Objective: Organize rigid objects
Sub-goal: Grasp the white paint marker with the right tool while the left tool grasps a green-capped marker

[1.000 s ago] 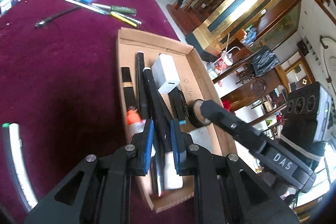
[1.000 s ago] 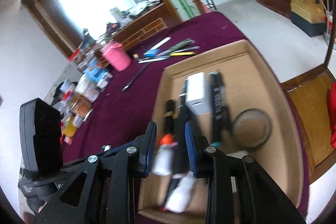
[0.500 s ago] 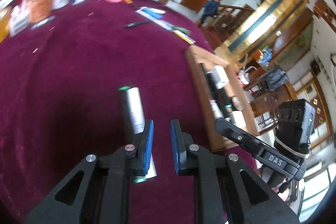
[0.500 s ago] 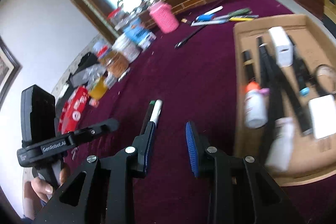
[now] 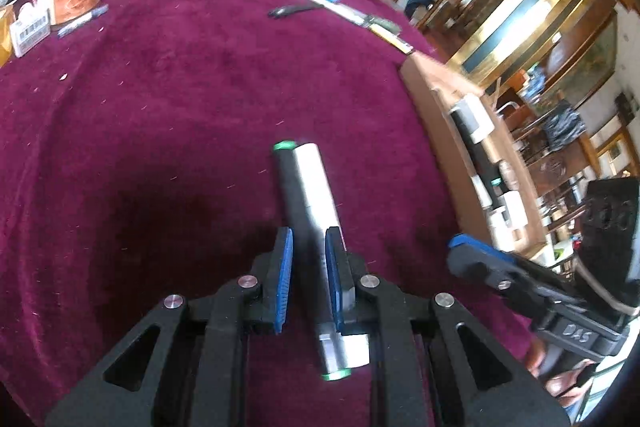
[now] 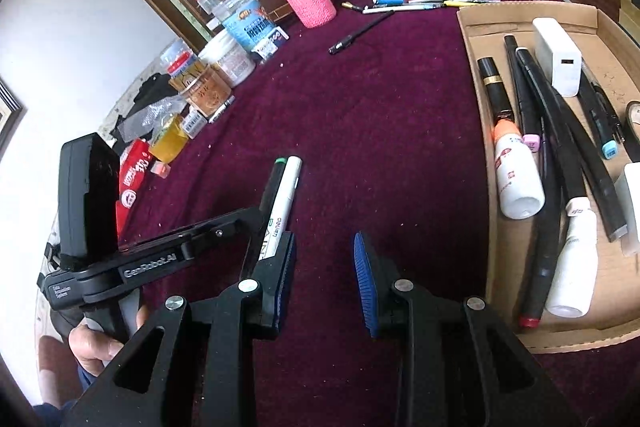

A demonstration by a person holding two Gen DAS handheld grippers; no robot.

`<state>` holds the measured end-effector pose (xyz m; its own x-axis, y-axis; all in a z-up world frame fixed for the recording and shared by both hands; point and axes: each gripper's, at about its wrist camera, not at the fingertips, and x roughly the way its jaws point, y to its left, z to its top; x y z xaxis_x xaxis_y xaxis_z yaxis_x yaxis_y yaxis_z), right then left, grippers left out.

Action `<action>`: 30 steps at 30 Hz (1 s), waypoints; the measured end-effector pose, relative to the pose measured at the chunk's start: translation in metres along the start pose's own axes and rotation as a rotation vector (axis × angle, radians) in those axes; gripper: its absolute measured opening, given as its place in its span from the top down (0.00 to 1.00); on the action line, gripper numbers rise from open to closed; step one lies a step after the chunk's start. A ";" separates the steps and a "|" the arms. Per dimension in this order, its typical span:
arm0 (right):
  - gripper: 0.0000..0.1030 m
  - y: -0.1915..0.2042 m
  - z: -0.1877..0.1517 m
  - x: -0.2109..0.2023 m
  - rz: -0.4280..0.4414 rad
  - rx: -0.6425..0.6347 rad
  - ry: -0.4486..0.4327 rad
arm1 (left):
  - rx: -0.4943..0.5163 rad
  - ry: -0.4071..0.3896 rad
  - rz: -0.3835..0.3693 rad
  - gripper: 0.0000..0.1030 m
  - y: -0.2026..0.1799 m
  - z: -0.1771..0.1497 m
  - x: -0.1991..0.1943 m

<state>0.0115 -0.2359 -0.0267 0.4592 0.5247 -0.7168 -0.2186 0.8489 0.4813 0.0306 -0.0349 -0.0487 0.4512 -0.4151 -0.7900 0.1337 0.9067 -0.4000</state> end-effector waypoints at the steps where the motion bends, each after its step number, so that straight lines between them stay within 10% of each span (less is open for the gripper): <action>1: 0.74 0.003 0.000 0.004 -0.002 -0.005 0.009 | -0.011 0.002 -0.022 0.77 0.006 -0.001 0.001; 8: 0.72 0.023 -0.002 0.023 -0.010 -0.032 0.056 | -0.025 -0.009 -0.091 0.76 0.023 -0.003 -0.004; 30: 0.71 0.029 0.005 0.042 -0.075 -0.028 0.071 | 0.097 -0.062 0.069 0.86 0.009 -0.003 -0.002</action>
<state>0.0281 -0.1897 -0.0401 0.4130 0.4620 -0.7849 -0.2103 0.8869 0.4114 0.0282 -0.0263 -0.0514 0.5158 -0.3486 -0.7826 0.1838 0.9372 -0.2963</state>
